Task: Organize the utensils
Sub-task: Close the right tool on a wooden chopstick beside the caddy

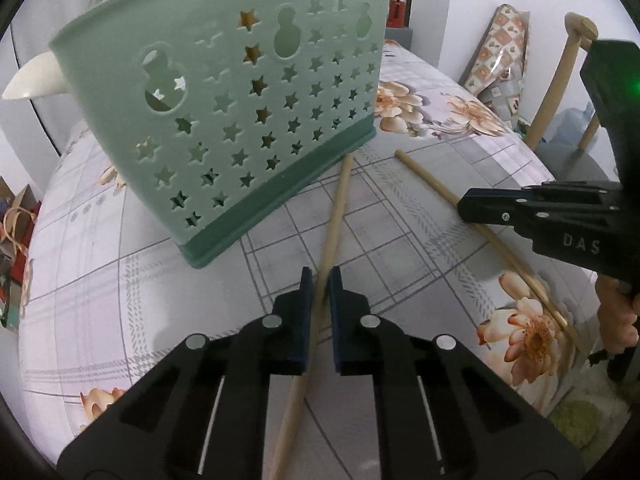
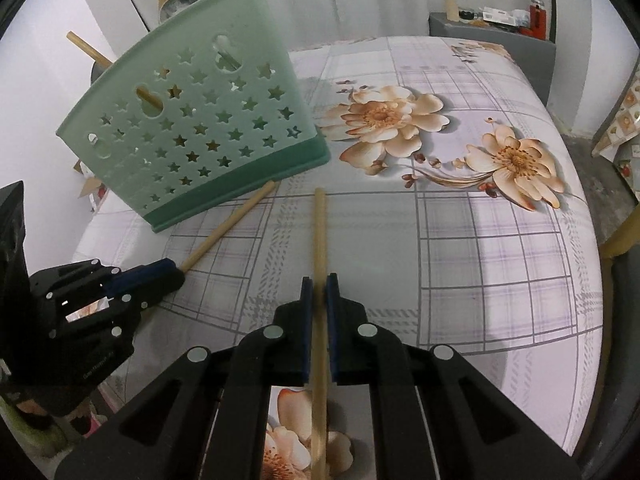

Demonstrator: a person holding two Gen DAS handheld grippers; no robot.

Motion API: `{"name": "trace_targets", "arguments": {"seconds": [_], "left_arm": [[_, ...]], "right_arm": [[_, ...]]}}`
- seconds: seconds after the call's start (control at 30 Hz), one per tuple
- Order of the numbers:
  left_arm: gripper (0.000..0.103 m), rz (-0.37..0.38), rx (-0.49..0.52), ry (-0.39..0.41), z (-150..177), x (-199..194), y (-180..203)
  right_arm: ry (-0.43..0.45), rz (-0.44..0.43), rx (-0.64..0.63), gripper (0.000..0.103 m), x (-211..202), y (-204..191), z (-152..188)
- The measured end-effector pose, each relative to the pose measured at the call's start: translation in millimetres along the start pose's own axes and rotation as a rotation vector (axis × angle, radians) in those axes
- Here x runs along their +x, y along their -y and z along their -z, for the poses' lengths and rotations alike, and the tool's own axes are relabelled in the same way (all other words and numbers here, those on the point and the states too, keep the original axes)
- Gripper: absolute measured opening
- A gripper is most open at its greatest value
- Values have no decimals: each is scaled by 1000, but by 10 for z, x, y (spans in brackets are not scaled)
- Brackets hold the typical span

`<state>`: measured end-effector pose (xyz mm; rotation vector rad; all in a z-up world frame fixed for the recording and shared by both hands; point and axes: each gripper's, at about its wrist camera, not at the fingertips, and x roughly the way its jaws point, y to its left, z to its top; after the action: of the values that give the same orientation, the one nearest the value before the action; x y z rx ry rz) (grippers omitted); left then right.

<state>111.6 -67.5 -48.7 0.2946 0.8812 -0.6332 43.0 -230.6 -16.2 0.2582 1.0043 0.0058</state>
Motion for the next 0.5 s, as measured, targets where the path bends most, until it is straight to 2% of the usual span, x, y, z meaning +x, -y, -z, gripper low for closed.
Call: {"name": "trace_targets", "arguments": {"seconds": [0.4, 0.5], "left_arm": [[6, 27, 77, -93, 318, -251, 15], [16, 25, 84, -98, 306, -243, 14]], "right_arm": [[7, -36, 4, 7, -76, 20, 78], [9, -40, 5, 7, -66, 36, 76]]}}
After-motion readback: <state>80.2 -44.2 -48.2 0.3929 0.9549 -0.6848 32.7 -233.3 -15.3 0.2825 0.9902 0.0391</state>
